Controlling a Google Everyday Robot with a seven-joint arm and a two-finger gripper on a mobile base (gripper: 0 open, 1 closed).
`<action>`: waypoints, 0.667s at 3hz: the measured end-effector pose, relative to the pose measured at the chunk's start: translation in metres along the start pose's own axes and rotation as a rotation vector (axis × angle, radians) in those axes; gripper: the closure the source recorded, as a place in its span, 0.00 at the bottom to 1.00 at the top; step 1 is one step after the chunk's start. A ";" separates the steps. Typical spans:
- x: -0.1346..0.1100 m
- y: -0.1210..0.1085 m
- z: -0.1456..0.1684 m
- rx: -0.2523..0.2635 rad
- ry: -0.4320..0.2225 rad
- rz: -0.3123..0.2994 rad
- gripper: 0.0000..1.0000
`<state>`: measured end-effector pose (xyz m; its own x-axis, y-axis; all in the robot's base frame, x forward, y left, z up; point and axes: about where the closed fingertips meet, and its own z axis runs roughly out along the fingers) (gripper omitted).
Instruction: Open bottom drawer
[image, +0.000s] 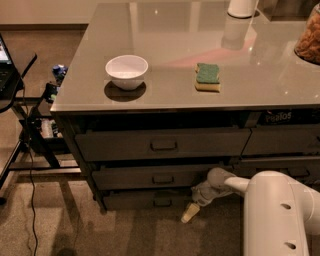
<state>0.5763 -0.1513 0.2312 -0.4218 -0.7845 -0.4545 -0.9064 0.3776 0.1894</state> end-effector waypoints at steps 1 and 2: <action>0.001 -0.009 0.006 0.009 -0.007 -0.003 0.00; 0.003 -0.014 0.025 -0.010 0.015 -0.009 0.00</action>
Offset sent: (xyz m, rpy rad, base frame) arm 0.0218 0.0115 -0.0439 -0.0272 0.0254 0.0362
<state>0.5885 -0.1464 0.2056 -0.4139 -0.7952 -0.4431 -0.9103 0.3656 0.1942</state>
